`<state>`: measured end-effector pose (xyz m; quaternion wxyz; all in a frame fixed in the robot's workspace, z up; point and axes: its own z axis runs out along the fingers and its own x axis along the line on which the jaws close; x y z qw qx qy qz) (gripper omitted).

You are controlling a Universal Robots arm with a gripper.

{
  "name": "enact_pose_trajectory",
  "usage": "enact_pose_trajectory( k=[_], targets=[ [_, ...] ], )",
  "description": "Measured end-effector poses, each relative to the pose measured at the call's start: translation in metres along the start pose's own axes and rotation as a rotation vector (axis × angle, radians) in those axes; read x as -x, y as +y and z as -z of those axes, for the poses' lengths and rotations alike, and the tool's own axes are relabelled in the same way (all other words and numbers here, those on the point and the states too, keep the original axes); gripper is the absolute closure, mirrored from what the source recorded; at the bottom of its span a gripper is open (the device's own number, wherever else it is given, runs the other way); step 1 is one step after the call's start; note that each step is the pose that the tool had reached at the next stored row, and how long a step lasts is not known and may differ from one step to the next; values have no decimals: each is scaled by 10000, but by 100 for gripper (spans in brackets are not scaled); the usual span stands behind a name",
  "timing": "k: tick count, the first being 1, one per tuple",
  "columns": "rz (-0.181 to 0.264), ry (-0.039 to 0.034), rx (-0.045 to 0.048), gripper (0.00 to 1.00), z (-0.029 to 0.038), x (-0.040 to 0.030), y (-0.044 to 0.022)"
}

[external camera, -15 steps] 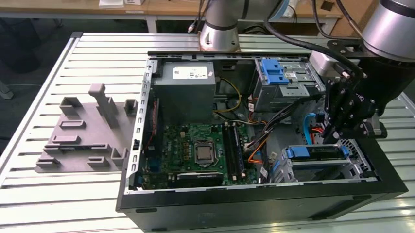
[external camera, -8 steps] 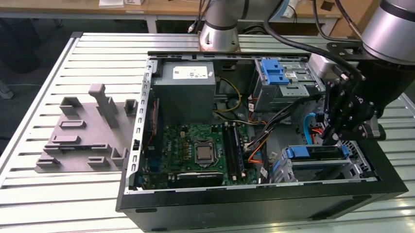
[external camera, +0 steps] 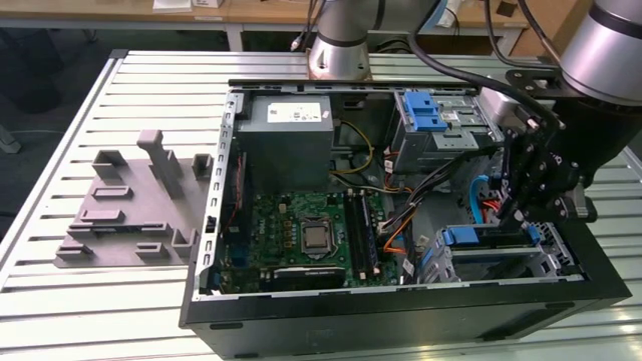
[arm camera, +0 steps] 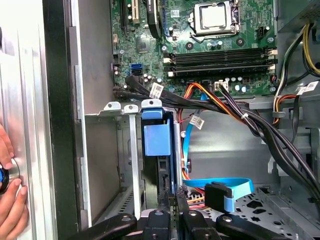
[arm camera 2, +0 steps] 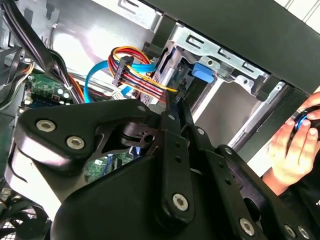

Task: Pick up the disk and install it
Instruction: 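Insert the first disk wire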

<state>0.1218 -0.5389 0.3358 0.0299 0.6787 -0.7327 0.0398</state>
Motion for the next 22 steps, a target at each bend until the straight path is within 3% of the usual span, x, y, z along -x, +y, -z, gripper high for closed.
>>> enact_pose_trajectory(
  k=[22],
  targets=[
    [-36,10,114,84,-33,-8,-30]
  ],
)
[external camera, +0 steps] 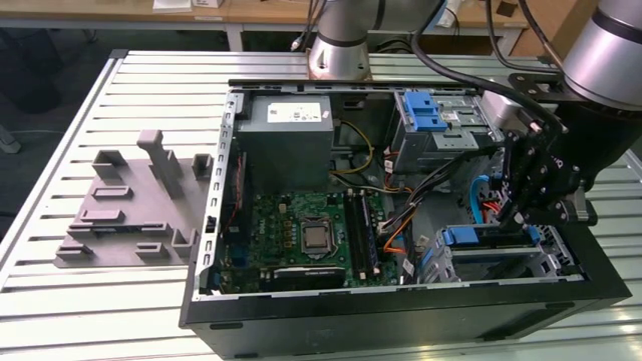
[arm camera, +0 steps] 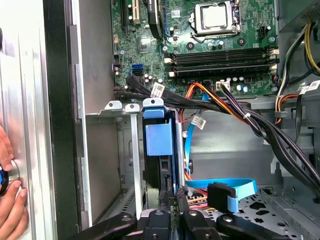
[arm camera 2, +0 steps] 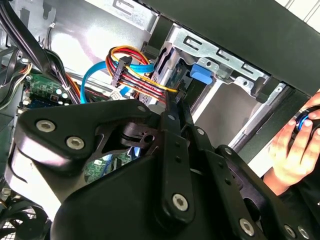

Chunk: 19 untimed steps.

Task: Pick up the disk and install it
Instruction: 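Insert the first disk wire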

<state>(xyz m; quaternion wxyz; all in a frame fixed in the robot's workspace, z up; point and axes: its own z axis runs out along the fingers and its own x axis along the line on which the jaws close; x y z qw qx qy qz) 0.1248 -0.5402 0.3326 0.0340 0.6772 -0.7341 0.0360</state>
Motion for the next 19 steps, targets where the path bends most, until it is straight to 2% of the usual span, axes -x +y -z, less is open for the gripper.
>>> enact_pose_trajectory(
  k=[19],
  targets=[
    [-4,5,65,84,0,1,-15]
  ],
)
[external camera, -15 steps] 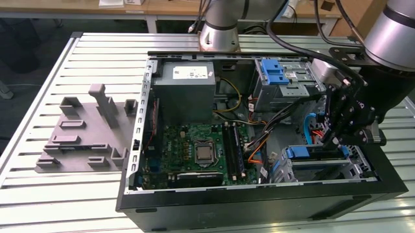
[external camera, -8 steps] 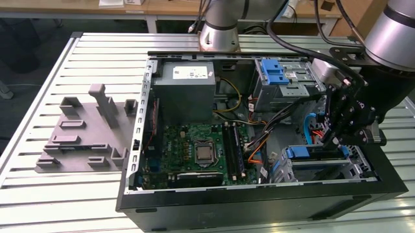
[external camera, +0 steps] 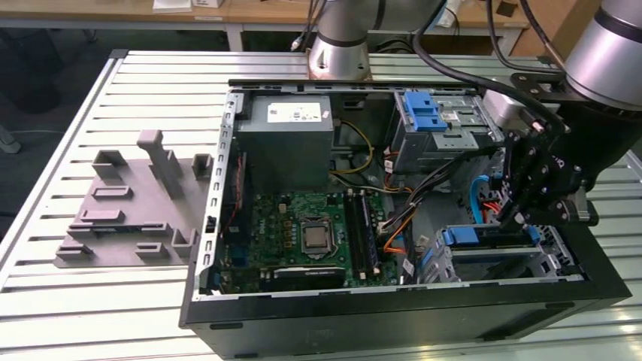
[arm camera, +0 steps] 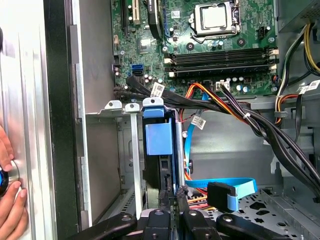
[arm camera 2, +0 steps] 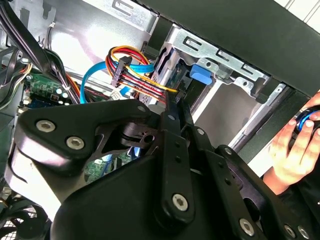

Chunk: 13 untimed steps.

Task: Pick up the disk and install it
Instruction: 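Insert the first disk wire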

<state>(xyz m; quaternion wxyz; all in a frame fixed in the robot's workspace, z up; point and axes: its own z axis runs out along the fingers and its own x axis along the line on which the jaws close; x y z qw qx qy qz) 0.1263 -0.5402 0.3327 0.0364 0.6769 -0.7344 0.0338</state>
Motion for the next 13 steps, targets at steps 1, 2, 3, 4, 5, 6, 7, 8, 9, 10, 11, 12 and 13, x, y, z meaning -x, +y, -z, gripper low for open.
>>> enact_pose_trajectory(
  k=[1,2,3,4,5,6,7,8,9,10,11,12,13],
  targets=[
    [0,0,3,84,1,0,0],
    [0,-1,5,84,2,-1,0],
    [1,-1,7,84,4,-1,0],
    [1,0,9,84,7,-1,0],
    [1,1,13,84,9,-1,-1],
    [2,1,16,84,10,-1,-1],
    [2,0,20,84,10,-1,-1],
    [2,2,22,84,12,-1,-2],
    [3,4,23,84,12,-4,-3],
    [3,4,24,84,12,-6,-4],
    [3,2,26,84,11,-8,-5],
    [2,2,26,84,10,-10,-5],
    [2,3,27,84,9,-10,-5]
  ],
)
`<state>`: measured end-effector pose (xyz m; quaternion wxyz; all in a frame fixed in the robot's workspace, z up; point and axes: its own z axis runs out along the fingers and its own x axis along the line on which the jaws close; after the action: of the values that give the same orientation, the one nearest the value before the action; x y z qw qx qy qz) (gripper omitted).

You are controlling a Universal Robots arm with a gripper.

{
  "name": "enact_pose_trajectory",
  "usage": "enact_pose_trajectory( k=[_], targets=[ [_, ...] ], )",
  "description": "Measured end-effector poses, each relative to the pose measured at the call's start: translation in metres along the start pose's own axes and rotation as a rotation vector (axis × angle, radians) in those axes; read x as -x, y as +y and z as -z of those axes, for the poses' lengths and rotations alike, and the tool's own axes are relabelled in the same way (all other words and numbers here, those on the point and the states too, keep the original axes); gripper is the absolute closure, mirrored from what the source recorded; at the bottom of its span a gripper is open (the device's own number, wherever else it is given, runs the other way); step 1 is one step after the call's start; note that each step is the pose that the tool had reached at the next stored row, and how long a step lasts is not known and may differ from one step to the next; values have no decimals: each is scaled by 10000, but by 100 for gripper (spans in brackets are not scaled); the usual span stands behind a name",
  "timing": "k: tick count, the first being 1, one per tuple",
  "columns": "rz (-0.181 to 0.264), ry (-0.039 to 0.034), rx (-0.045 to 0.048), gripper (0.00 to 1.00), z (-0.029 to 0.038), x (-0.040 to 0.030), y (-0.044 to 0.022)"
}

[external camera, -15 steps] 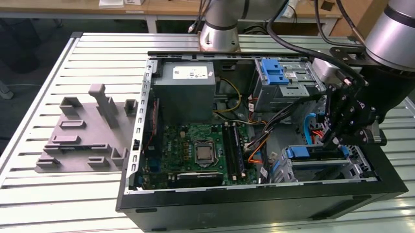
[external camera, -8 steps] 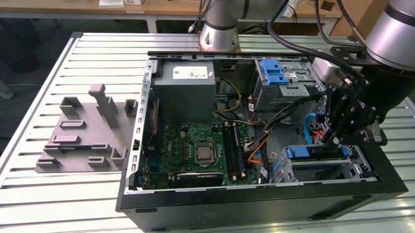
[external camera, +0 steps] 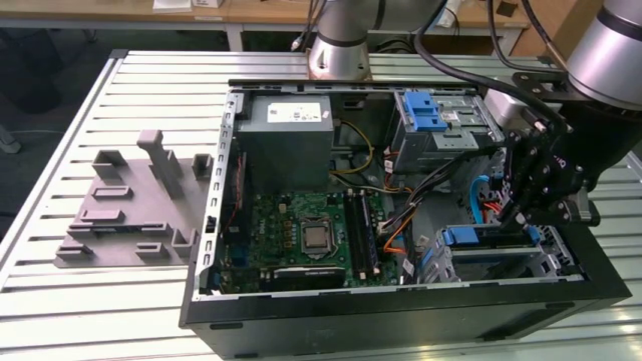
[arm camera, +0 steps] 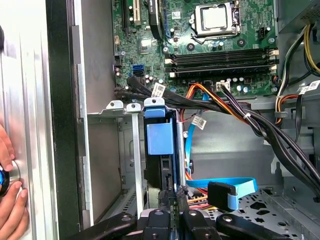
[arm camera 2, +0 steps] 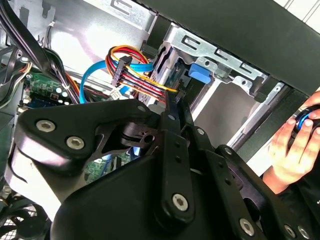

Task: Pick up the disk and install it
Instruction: 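Insert the first disk wire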

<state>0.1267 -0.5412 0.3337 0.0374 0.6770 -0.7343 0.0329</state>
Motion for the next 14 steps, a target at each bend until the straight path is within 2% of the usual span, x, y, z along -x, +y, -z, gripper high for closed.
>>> enact_pose_trajectory(
  k=[14],
  targets=[
    [-4,0,39,84,-15,2,-16]
  ],
)
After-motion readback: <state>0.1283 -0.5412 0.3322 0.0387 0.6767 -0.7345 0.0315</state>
